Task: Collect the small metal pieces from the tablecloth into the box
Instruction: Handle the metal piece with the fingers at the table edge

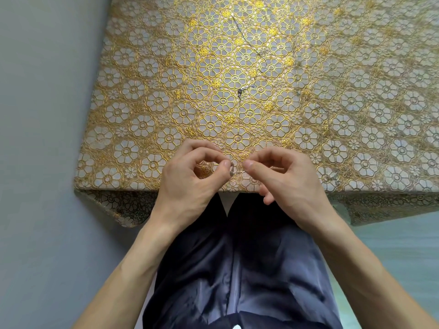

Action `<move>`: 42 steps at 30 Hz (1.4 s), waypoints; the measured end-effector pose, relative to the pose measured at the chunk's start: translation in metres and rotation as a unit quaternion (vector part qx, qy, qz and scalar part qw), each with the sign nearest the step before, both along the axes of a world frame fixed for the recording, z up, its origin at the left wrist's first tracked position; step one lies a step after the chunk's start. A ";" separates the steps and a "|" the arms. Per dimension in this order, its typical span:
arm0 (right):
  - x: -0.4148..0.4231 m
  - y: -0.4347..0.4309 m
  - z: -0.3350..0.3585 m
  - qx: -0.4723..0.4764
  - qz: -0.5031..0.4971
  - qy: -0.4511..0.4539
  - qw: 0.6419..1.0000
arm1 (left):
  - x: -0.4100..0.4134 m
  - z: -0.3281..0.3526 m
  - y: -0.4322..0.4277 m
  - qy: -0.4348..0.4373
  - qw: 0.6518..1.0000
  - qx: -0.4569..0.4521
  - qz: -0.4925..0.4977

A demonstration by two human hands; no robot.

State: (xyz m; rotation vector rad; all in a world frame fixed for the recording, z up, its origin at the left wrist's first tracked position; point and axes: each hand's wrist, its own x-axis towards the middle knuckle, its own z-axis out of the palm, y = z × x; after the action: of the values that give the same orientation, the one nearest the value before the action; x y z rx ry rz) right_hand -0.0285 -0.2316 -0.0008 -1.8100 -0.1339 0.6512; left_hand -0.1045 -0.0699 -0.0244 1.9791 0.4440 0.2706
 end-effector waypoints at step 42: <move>0.018 -0.009 -0.006 -0.145 0.224 -0.350 0.898 | 0.013 0.005 0.008 -0.008 0.963 0.200 -0.179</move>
State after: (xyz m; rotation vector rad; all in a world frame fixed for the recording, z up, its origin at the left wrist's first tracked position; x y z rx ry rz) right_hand -0.0108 -0.2404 -0.0072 -2.2610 -1.0075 0.3028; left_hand -0.0913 -0.0622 -0.0193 2.4041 0.0094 0.1526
